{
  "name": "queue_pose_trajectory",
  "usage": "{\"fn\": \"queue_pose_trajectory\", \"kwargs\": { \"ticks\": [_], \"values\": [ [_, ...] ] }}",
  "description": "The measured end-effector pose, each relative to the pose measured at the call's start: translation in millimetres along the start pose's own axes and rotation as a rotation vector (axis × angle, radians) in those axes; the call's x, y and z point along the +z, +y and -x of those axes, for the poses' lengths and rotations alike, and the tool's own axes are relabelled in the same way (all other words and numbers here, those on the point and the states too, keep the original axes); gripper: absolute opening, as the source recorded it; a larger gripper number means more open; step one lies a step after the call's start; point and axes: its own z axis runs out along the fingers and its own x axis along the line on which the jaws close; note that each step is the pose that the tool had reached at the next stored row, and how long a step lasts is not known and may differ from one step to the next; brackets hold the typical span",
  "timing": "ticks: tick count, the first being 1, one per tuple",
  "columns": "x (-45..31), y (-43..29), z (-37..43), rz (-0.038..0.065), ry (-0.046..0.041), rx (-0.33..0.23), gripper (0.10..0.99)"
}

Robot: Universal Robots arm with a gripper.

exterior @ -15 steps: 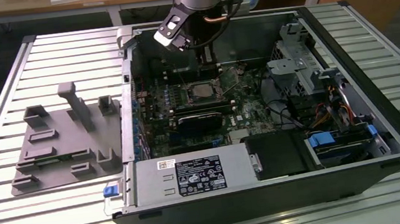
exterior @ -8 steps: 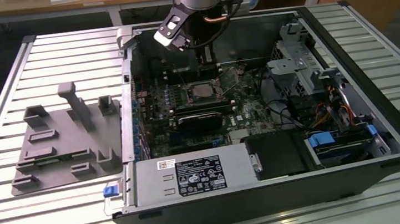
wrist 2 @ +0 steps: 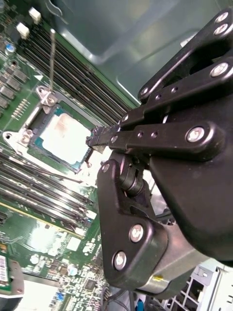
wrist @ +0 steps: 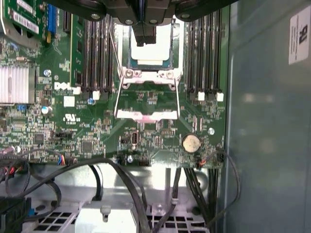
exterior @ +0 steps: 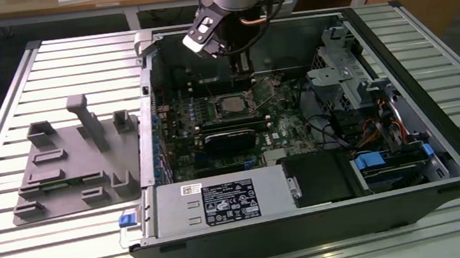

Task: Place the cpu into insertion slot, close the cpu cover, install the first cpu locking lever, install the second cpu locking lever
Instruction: 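Close the cpu cover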

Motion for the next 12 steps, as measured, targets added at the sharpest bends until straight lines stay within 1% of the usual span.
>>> {"fn": "queue_pose_trajectory", "kwargs": {
  "ticks": [6,10,12],
  "values": [
    [0.4,12.2,0.1,-0.001,0.0000,0.000,0.106],
    [0.8,23.8,0.2,-0.002,-0.0001,0.000,0.106],
    [1.0,30.8,0.3,-0.003,-0.0001,0.000,0.106]
  ]
}}
